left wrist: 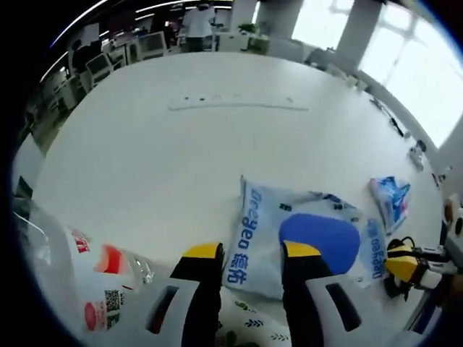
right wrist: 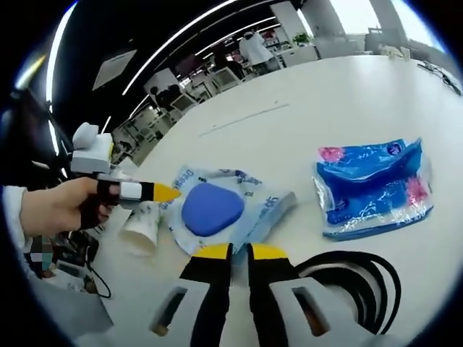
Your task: Arrange the tabletop items into an orderly group along one side of the table until the central work area is clear of visible clutter.
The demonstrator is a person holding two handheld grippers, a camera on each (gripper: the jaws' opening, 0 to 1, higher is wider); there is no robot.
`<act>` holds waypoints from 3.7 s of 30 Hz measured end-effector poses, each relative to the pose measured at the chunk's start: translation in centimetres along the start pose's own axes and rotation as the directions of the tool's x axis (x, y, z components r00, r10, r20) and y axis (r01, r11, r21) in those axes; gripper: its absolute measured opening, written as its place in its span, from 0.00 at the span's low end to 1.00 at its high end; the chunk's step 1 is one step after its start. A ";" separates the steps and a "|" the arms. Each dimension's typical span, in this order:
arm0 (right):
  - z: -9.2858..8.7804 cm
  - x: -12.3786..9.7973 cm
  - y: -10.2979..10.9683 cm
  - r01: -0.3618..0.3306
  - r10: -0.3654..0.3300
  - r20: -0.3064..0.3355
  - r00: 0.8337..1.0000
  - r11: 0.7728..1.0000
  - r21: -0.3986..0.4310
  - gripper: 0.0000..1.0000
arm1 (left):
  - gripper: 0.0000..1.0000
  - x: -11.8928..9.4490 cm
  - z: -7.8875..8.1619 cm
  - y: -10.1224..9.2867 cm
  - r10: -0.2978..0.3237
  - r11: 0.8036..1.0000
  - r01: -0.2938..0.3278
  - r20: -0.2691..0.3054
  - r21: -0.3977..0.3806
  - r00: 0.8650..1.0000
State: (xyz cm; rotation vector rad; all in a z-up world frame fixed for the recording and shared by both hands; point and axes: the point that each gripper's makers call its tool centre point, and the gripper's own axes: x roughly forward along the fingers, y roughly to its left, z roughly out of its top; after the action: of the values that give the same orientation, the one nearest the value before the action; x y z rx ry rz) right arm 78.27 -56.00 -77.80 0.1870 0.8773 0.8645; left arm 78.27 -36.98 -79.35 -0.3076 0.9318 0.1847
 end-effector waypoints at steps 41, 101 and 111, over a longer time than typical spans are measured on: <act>3.4 1.2 -1.4 0.053 -0.054 -0.004 0.999 0.993 -0.108 0.00 | 0.00 -1.0 0.8 0.3 -0.013 0.999 0.013 0.001 -0.037 1.000; 3.9 3.1 -7.0 0.126 -0.159 -0.086 0.983 0.944 -0.304 0.00 | 0.00 0.1 -2.7 -2.6 0.009 1.000 -0.009 -0.043 0.010 0.999; 3.9 2.8 -6.3 0.144 -0.176 -0.082 0.981 0.944 -0.297 0.01 | 0.00 0.1 -2.7 -2.5 0.021 1.000 -0.021 -0.036 -0.008 0.999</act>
State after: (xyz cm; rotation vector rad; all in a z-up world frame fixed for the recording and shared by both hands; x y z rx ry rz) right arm 85.78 -57.35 -79.98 -0.1872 0.8424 0.8452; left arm 77.03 -40.26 -80.45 -0.3098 0.9700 0.2030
